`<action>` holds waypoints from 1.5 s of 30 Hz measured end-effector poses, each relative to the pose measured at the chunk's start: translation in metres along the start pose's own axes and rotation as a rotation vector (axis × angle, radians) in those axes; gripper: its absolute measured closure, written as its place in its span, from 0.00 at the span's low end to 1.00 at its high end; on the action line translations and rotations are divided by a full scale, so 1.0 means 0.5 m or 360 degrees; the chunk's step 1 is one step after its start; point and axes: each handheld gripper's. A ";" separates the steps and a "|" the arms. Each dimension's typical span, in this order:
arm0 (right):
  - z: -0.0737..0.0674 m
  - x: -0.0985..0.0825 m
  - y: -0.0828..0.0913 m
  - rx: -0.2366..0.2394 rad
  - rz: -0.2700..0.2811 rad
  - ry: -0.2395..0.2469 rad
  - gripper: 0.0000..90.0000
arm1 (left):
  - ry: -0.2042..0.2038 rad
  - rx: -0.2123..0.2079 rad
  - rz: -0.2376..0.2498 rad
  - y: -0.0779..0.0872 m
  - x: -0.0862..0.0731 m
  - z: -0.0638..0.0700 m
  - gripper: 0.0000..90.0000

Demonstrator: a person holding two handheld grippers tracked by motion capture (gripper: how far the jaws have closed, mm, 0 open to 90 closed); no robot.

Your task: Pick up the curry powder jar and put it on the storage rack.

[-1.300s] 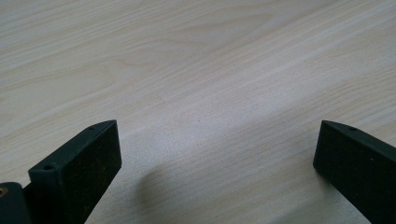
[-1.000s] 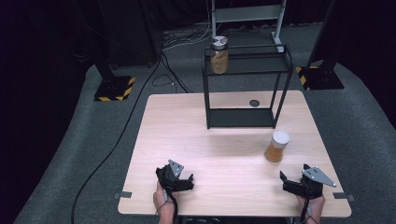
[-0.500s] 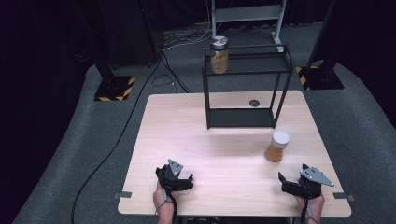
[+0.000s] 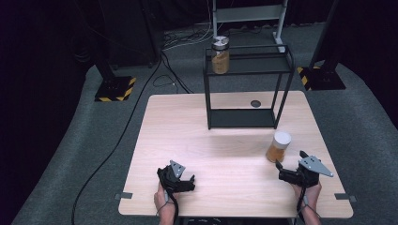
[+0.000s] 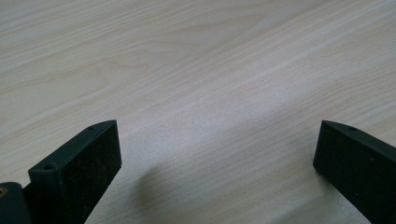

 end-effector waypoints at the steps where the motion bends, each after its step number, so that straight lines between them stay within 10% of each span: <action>1: 0.002 0.000 -0.007 0.0009 0.0019 -0.0011 0.00 | 0.0002 -0.0003 -0.0002 0.000 0.000 -0.001 0.00; 23: 0.012 -0.024 -0.105 -0.0015 0.0197 -0.0108 0.11 | 0.0029 -0.0034 -0.0010 -0.004 0.002 -0.012 0.00; 25: 0.002 -0.030 -0.103 -0.0059 0.0230 -0.0094 0.36 | 0.0028 -0.0034 -0.0010 -0.004 0.002 -0.012 0.00; 45: 0.008 -0.015 -0.089 -0.0053 0.0270 -0.0094 0.37 | 0.0034 -0.0029 -0.0012 -0.005 0.003 -0.012 0.01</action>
Point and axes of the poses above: each handheld gripper's, and its own axes: y roughly backward along the jaws, x roughly out of its top, z roughly to its right, and after that the axes turned 15 degrees about z, right-handed
